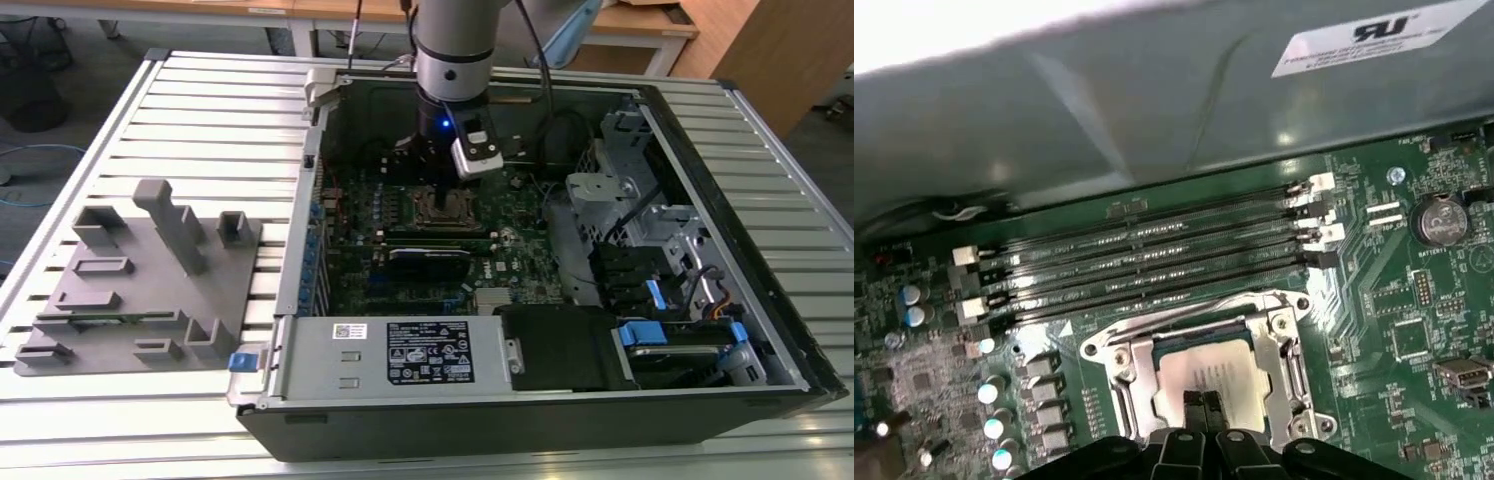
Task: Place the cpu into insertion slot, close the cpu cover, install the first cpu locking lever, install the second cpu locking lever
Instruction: 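Install the first cpu locking lever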
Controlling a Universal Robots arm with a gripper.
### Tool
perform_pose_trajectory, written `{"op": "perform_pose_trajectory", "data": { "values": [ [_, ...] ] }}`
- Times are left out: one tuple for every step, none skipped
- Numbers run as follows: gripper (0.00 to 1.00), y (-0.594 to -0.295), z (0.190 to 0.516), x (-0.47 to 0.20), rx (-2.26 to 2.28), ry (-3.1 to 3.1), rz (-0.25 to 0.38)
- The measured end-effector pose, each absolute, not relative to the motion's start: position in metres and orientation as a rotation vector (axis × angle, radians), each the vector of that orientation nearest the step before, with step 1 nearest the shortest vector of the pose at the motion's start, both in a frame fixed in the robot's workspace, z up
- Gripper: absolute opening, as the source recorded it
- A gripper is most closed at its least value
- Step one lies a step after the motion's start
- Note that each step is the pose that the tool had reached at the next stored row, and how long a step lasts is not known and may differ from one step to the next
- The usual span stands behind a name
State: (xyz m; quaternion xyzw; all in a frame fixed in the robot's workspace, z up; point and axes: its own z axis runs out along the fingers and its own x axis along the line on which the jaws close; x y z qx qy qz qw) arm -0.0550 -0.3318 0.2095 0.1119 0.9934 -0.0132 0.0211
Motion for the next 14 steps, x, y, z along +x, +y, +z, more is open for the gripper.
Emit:
{"op": "perform_pose_trajectory", "data": {
  "values": [
    [0.10, -0.332, 0.212, -0.055, 0.346, 3.080, -0.041],
    [0.10, -0.332, 0.214, -0.055, 0.345, 3.080, -0.041],
    [0.10, -0.332, 0.216, -0.055, 0.345, 3.080, -0.040],
    [0.10, -0.332, 0.219, -0.055, 0.344, 3.080, -0.041],
    [0.10, -0.332, 0.221, -0.055, 0.343, 3.080, -0.041],
    [0.10, -0.332, 0.223, -0.055, 0.343, 3.080, -0.041],
    [0.10, -0.332, 0.225, -0.055, 0.343, 3.080, -0.041],
    [0.10, -0.332, 0.225, -0.055, 0.343, 3.080, -0.040],
    [0.10, -0.332, 0.225, -0.055, 0.343, 3.080, -0.040],
    [0.10, -0.332, 0.225, -0.055, 0.341, 3.080, -0.040],
    [0.10, -0.332, 0.225, -0.054, 0.335, 3.081, -0.040],
    [0.10, -0.332, 0.225, -0.054, 0.324, 3.082, -0.040],
    [0.10, -0.332, 0.224, -0.053, 0.313, 3.083, -0.040],
    [0.10, -0.332, 0.224, -0.052, 0.301, 3.084, -0.039]
  ]
}}
